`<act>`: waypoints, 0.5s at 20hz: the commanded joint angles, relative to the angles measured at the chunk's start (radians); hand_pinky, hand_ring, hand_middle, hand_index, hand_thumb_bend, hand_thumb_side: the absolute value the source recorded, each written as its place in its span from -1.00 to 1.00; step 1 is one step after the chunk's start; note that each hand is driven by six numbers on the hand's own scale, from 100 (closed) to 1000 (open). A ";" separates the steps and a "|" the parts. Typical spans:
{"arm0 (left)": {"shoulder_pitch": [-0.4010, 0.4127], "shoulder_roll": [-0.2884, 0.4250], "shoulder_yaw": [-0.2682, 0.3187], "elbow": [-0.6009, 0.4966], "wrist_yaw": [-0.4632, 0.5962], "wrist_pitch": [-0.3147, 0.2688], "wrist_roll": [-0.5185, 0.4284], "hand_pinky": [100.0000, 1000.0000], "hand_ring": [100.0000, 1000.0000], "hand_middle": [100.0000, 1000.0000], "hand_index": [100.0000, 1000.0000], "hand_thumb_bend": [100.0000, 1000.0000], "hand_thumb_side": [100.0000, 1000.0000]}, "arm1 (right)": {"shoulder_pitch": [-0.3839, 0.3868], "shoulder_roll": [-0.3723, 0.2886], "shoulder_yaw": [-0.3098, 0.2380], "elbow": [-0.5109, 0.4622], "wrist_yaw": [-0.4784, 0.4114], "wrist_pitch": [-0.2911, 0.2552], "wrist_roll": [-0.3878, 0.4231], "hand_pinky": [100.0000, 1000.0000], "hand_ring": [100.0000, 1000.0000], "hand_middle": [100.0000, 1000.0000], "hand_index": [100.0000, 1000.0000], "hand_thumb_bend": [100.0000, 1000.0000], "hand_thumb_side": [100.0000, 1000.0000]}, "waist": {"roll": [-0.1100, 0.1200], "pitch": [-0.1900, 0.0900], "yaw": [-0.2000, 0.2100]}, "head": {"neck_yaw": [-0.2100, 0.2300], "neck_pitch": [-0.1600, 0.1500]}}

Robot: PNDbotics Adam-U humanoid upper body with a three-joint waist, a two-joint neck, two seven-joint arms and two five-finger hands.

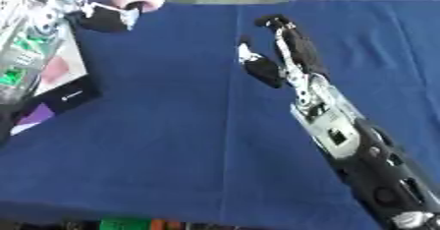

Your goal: Pick up the objects with one hand, pass them to the other hand, and then place them into the box on the other side of the table.

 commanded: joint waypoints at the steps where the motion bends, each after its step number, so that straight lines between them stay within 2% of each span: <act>1: 0.009 0.081 0.045 -0.040 0.034 0.028 0.001 0.11 -0.13 -0.36 -0.23 -1.00 -0.97 | -0.010 -0.031 -0.019 -0.031 -0.010 0.002 -0.012 0.63 0.72 0.68 0.63 -1.00 0.22 | -0.014 -0.044 0.002 | 0.025 0.006; 10: 0.122 0.220 0.115 -0.055 0.087 0.092 0.025 0.10 -0.12 -0.35 -0.23 -1.00 -0.97 | 0.000 -0.063 -0.065 -0.080 -0.031 0.018 -0.042 0.62 0.71 0.68 0.62 -1.00 0.19 | -0.024 -0.040 0.008 | 0.091 0.006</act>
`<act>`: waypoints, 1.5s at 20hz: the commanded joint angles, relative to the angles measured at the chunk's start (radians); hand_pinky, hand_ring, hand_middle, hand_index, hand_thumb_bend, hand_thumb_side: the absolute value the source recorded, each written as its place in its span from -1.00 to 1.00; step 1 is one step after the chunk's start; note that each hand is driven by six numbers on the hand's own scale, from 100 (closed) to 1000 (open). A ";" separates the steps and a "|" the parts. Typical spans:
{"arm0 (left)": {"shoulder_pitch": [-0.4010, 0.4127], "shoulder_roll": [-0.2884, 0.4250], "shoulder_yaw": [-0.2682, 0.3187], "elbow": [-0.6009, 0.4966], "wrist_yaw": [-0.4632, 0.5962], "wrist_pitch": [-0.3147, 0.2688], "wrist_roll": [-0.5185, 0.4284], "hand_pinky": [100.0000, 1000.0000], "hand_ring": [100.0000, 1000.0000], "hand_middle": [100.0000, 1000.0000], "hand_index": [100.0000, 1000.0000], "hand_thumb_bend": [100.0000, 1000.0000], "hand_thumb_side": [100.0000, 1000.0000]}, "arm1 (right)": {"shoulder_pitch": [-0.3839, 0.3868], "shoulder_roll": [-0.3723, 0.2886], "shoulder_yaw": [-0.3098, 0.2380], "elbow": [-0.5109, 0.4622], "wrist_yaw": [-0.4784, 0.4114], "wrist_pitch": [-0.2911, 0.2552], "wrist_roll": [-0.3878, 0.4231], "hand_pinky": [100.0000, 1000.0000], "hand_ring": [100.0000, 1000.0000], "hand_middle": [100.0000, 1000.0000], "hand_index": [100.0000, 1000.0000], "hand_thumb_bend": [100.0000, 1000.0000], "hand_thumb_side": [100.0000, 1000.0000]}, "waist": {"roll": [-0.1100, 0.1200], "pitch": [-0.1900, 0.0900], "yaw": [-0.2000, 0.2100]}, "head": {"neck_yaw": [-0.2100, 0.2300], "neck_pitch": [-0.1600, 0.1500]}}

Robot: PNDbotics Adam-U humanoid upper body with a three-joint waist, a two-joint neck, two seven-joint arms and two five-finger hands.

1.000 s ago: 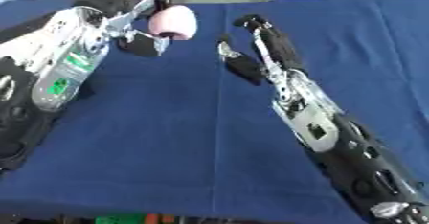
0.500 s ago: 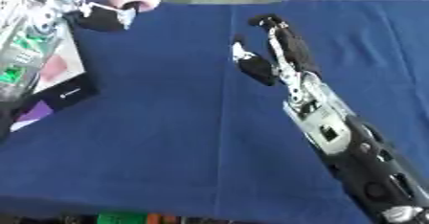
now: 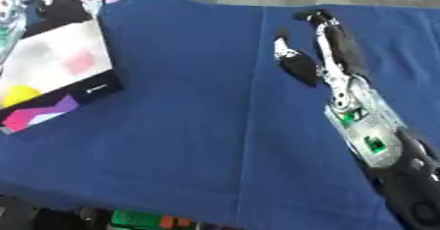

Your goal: Pick up the objects with one hand, pass them to the other hand, and then place them into the box on the other side of the table.

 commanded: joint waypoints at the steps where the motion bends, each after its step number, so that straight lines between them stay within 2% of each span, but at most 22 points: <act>1: 0.012 0.063 0.036 -0.009 0.016 0.021 0.014 0.10 -0.12 -0.35 -0.23 -1.00 -0.97 | -0.004 -0.035 -0.041 -0.043 -0.015 0.007 -0.024 0.61 0.70 0.68 0.62 -1.00 0.18 | -0.015 -0.039 0.002 | 0.020 0.006; 7: 0.070 0.075 0.081 0.040 0.032 0.055 0.073 0.10 -0.13 -0.34 -0.21 -1.00 -0.94 | 0.008 -0.066 -0.117 -0.070 -0.045 0.027 -0.094 0.60 0.69 0.67 0.60 -1.00 0.13 | -0.028 -0.034 -0.003 | 0.036 0.006; 12: 0.094 0.055 0.118 0.164 0.042 0.084 0.153 0.10 -0.12 -0.34 -0.20 -1.00 -0.91 | 0.031 -0.092 -0.162 -0.093 -0.092 0.039 -0.133 0.59 0.67 0.64 0.58 -1.00 0.14 | -0.037 -0.031 -0.008 | 0.045 0.006; 19: 0.098 0.047 0.132 0.284 0.076 0.081 0.241 0.10 -0.12 -0.33 -0.18 -1.00 -0.88 | 0.040 -0.107 -0.192 -0.114 -0.119 0.043 -0.172 0.58 0.66 0.63 0.57 -1.00 0.11 | -0.047 -0.025 -0.011 | 0.059 0.006; 26: 0.086 0.038 0.129 0.371 0.096 0.070 0.276 0.12 -0.10 -0.28 -0.11 -1.00 -0.91 | 0.040 -0.108 -0.210 -0.127 -0.134 0.041 -0.194 0.58 0.65 0.62 0.56 -1.00 0.11 | -0.056 -0.019 -0.015 | 0.050 0.006; 28: 0.085 0.037 0.130 0.386 0.100 0.067 0.283 0.13 -0.09 -0.26 -0.08 -0.93 -0.92 | 0.040 -0.110 -0.214 -0.130 -0.138 0.041 -0.200 0.58 0.65 0.62 0.56 -1.00 0.10 | -0.057 -0.016 -0.017 | 0.041 0.006; 29: 0.086 0.036 0.130 0.392 0.101 0.065 0.286 0.14 -0.07 -0.21 -0.02 -0.75 -0.89 | 0.041 -0.111 -0.216 -0.131 -0.139 0.041 -0.202 0.58 0.65 0.62 0.56 -1.00 0.11 | -0.058 -0.015 -0.017 | 0.035 0.006; 30: 0.086 0.035 0.131 0.398 0.102 0.065 0.291 0.16 -0.04 -0.18 0.02 -0.66 -0.86 | 0.041 -0.111 -0.218 -0.132 -0.141 0.041 -0.204 0.58 0.64 0.62 0.56 -1.00 0.11 | -0.058 -0.013 -0.018 | 0.029 0.006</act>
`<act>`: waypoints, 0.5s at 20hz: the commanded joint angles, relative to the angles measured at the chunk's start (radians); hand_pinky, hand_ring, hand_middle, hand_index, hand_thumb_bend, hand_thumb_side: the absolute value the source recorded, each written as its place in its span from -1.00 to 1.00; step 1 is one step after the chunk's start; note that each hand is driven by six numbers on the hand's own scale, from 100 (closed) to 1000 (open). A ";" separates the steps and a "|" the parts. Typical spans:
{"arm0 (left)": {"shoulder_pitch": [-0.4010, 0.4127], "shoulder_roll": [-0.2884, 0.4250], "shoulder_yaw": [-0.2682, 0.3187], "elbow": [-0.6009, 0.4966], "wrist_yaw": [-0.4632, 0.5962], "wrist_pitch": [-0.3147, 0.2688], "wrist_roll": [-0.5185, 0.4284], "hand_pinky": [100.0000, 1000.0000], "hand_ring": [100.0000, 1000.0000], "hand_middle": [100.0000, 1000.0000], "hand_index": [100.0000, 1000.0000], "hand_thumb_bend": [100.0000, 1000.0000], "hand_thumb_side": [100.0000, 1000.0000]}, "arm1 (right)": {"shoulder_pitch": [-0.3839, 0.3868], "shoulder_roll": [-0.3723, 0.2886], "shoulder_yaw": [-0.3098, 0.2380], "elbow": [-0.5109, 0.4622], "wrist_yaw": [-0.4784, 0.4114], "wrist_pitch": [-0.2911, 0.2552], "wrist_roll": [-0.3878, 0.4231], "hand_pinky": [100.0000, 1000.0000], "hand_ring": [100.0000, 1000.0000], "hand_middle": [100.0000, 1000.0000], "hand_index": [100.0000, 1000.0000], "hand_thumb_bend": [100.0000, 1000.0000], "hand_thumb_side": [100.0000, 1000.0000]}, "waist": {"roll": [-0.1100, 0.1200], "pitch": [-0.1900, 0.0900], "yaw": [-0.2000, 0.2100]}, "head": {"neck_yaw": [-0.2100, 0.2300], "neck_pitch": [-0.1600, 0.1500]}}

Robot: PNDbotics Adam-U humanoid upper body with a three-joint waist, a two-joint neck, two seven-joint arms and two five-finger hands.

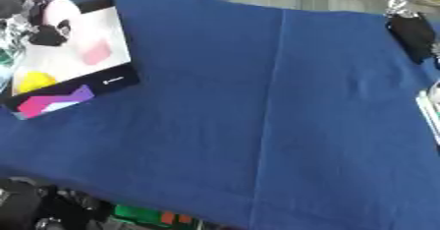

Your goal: Pick up the objects with one hand, pass them to the other hand, and then place them into the box on the other side of the table.

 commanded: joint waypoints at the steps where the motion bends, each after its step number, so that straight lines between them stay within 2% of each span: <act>1: -0.020 0.016 0.015 0.010 0.003 -0.003 0.018 0.17 -0.03 -0.16 0.06 -0.60 -0.84 | -0.011 -0.034 -0.018 -0.023 -0.008 0.000 -0.013 0.58 0.64 0.62 0.56 -1.00 0.11 | -0.011 -0.012 -0.002 | -0.018 0.006; 5: -0.018 0.016 0.018 0.024 0.000 -0.003 0.029 0.30 0.12 0.04 0.30 -0.28 -0.65 | -0.011 -0.036 -0.026 -0.029 -0.013 -0.003 -0.024 0.58 0.64 0.62 0.56 -1.00 0.12 | -0.012 -0.007 -0.003 | -0.036 0.006; 6: -0.017 0.016 0.019 0.026 -0.002 -0.002 0.032 0.35 0.19 0.13 0.40 -0.07 -0.49 | -0.011 -0.036 -0.028 -0.030 -0.014 -0.003 -0.026 0.57 0.64 0.62 0.56 -1.00 0.11 | -0.011 -0.007 -0.003 | -0.038 0.006; 8: -0.015 0.018 0.023 0.027 -0.008 0.001 0.041 0.44 0.32 0.30 0.55 0.19 -0.24 | -0.011 -0.039 -0.031 -0.034 -0.017 -0.004 -0.031 0.57 0.64 0.62 0.56 -1.00 0.11 | -0.011 -0.005 -0.003 | -0.040 0.006; 10: -0.013 0.020 0.025 0.028 -0.017 0.007 0.049 0.48 0.38 0.37 0.61 0.35 -0.04 | -0.010 -0.040 -0.034 -0.037 -0.019 -0.005 -0.035 0.57 0.64 0.62 0.56 -1.00 0.12 | -0.011 -0.004 -0.003 | -0.041 0.006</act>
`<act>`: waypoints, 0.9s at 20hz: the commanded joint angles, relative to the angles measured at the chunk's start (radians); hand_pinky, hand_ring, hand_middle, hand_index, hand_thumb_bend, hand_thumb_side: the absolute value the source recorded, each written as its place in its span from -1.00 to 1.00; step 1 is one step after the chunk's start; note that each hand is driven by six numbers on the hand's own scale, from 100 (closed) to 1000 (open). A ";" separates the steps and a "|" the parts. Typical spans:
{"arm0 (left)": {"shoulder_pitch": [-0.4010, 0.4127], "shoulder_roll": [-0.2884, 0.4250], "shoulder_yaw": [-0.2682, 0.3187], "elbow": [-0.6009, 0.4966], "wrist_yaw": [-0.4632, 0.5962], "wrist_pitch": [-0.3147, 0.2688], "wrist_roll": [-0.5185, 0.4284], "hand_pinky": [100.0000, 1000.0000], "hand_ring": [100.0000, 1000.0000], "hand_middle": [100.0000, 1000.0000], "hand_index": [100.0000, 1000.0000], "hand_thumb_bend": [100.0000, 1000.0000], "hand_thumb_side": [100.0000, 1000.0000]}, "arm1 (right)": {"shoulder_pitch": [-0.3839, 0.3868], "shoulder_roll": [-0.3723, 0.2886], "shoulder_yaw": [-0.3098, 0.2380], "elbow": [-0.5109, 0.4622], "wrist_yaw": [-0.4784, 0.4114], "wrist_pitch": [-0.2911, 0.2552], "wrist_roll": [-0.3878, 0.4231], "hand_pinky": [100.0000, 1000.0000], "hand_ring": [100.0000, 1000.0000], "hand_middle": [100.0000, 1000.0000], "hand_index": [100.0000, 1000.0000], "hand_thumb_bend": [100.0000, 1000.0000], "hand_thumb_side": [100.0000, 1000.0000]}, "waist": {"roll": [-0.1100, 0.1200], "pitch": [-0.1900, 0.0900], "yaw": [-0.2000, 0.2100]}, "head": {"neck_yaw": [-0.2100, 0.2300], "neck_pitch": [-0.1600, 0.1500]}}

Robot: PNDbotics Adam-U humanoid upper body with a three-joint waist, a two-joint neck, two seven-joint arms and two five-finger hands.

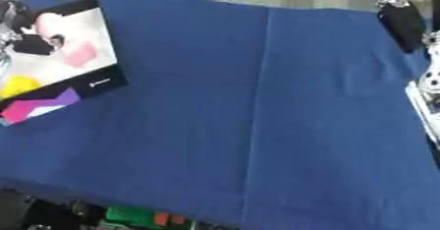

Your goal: Pick up the objects with one hand, pass them to the other hand, and then place them into the box on the other side of the table.

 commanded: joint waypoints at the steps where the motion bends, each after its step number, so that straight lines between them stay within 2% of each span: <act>1: -0.011 0.030 0.021 -0.009 -0.016 0.010 0.017 0.49 0.39 0.38 0.62 0.42 0.03 | -0.009 -0.034 -0.017 -0.026 -0.007 -0.002 -0.010 0.57 0.64 0.62 0.56 -1.00 0.12 | -0.009 -0.004 0.000 | -0.005 0.006; 3: -0.007 0.036 0.024 -0.016 -0.022 0.021 0.024 0.51 0.42 0.41 0.66 0.56 0.16 | -0.008 -0.036 -0.020 -0.028 -0.009 -0.003 -0.015 0.57 0.63 0.62 0.56 -1.00 0.12 | -0.008 -0.003 0.001 | -0.006 0.006; 5: 0.000 0.044 0.028 -0.025 -0.025 0.030 0.023 0.52 0.42 0.42 0.67 0.63 0.15 | -0.007 -0.038 -0.024 -0.031 -0.011 -0.004 -0.021 0.57 0.63 0.62 0.56 -1.00 0.12 | -0.007 -0.003 0.001 | -0.007 0.006; 10: 0.007 0.050 0.033 -0.040 -0.030 0.039 0.017 0.52 0.42 0.42 0.67 0.64 0.15 | -0.005 -0.040 -0.027 -0.033 -0.016 -0.005 -0.028 0.57 0.63 0.62 0.56 -1.00 0.12 | -0.006 -0.002 0.000 | -0.007 0.006; 12: 0.008 0.055 0.045 -0.063 -0.023 0.032 0.029 0.49 0.38 0.39 0.65 0.41 0.06 | -0.004 -0.044 -0.032 -0.038 -0.015 -0.006 -0.032 0.57 0.63 0.62 0.56 -1.00 0.10 | -0.006 -0.003 -0.001 | -0.013 0.006; 13: 0.013 0.057 0.051 -0.084 -0.014 0.031 0.037 0.48 0.36 0.38 0.63 0.16 0.16 | -0.003 -0.047 -0.034 -0.040 -0.015 -0.006 -0.034 0.57 0.63 0.62 0.56 -1.00 0.10 | -0.006 -0.003 -0.002 | -0.014 0.006; 14: 0.017 0.059 0.057 -0.107 -0.004 0.031 0.046 0.47 0.34 0.37 0.63 0.10 0.04 | -0.002 -0.050 -0.036 -0.043 -0.013 -0.005 -0.034 0.57 0.63 0.62 0.56 -1.00 0.05 | -0.005 -0.003 -0.002 | -0.016 0.006; 16: 0.023 0.058 0.069 -0.155 0.020 0.028 0.071 0.46 0.32 0.35 0.61 -0.03 0.04 | -0.001 -0.053 -0.043 -0.048 -0.009 -0.001 -0.038 0.57 0.63 0.62 0.56 -1.00 0.04 | -0.005 -0.002 -0.004 | -0.022 0.006; 18: 0.025 0.049 0.076 -0.211 0.053 0.009 0.103 0.40 0.18 0.28 0.55 -0.21 0.05 | 0.001 -0.054 -0.052 -0.056 -0.010 0.000 -0.046 0.56 0.62 0.59 0.53 -1.00 0.05 | -0.005 0.001 -0.006 | -0.033 0.006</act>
